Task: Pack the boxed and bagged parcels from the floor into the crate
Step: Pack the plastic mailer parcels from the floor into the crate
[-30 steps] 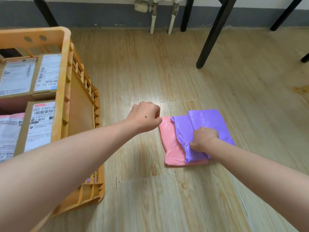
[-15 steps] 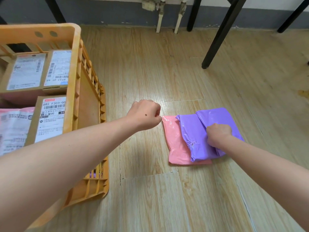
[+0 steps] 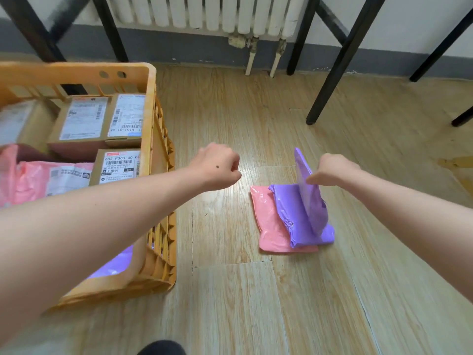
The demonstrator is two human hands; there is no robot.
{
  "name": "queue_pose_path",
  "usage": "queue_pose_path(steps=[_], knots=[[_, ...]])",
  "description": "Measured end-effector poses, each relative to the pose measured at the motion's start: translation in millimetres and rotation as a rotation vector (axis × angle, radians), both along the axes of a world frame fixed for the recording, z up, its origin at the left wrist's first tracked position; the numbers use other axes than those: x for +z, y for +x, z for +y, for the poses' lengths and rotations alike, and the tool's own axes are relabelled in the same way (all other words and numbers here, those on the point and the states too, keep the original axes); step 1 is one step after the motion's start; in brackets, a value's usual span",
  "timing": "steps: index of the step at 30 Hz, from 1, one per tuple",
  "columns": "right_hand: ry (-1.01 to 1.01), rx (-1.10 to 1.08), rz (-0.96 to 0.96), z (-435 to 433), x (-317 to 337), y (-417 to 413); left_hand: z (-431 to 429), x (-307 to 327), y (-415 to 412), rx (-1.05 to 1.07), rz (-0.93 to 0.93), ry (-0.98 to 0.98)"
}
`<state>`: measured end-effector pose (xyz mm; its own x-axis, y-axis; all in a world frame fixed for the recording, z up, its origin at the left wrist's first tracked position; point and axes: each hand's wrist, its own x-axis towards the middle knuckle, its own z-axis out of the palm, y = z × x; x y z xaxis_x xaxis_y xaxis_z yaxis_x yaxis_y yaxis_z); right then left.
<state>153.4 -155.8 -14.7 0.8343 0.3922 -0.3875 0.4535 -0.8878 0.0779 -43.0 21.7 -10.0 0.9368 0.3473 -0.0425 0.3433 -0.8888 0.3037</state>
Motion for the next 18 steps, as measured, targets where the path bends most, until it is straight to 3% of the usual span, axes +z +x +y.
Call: queue_pose_path(steps=[4,7,11,18], knots=[[0.194,-0.033,0.113,11,59,-30,-10,50,-25,-0.018,-0.017,0.021],[0.476,-0.146,0.367,20,101,-60,-15,87,-49,-0.010,0.044,-0.014],[0.720,-0.195,0.550,36,148,-108,-9,121,-86,0.168,0.152,-0.139],[1.133,-0.216,0.806,85,202,-188,28,154,-160,0.569,0.207,-0.592]])
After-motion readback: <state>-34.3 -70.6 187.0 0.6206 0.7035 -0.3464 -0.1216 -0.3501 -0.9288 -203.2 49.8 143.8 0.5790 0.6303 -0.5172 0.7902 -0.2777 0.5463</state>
